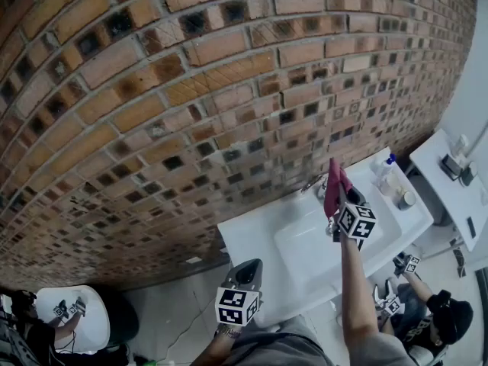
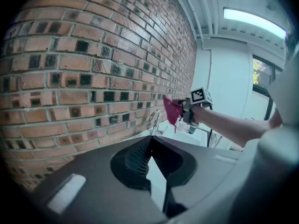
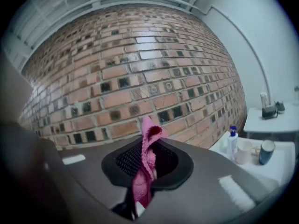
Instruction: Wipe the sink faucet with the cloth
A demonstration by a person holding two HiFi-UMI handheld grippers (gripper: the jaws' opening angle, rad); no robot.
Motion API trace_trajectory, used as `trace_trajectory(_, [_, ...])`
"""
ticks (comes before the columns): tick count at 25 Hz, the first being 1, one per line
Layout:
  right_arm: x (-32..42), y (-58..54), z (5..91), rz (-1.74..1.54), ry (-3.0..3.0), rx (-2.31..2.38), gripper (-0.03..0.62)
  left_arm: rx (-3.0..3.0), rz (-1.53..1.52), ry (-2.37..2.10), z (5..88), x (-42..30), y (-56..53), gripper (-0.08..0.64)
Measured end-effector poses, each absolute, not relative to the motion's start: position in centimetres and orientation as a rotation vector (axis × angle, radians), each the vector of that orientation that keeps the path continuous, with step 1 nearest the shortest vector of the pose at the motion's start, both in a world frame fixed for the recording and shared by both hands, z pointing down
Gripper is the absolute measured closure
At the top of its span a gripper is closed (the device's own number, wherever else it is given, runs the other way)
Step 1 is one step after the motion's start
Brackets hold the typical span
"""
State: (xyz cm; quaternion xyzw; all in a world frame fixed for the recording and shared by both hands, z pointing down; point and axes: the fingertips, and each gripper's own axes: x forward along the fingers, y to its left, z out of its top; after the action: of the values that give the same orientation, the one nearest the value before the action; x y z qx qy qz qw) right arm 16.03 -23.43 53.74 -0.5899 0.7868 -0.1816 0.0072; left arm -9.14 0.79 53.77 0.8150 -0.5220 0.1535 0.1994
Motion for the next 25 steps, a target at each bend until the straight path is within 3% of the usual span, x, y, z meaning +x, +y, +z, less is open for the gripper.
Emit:
trace_trajectory(5, [12.6, -30.2, 58.0, -0.410, 2.688, -2.050, 0.554, 2.294, 0.394, -1.474, 52.8, -10.4, -2.9, 0.540])
trace_trajectory(9, [8.1, -28.1, 58.8, -0.303, 2.823, -1.961, 0.554, 2.313, 0.373, -1.469, 52.4, -11.0, -5.8, 0.540])
trace_trajectory(15, [2.8, -23.6, 66.8, -0.350, 3.258, -1.750, 0.555, 2.366, 0.362, -1.404, 51.8, -9.3, -9.1, 0.540])
trace_trajectory(19, [3.0, -24.7, 61.5, 0.069, 3.269, -1.766, 0.554, 2.389, 0.385, -1.354, 52.4, -8.0, -10.5, 0.540])
trace_trajectory(25, [7.5, -29.3, 57.6, 0.166, 3.113, -1.874, 0.552, 2.384, 0.408, -1.315, 53.4, -7.2, -11.4, 0.540])
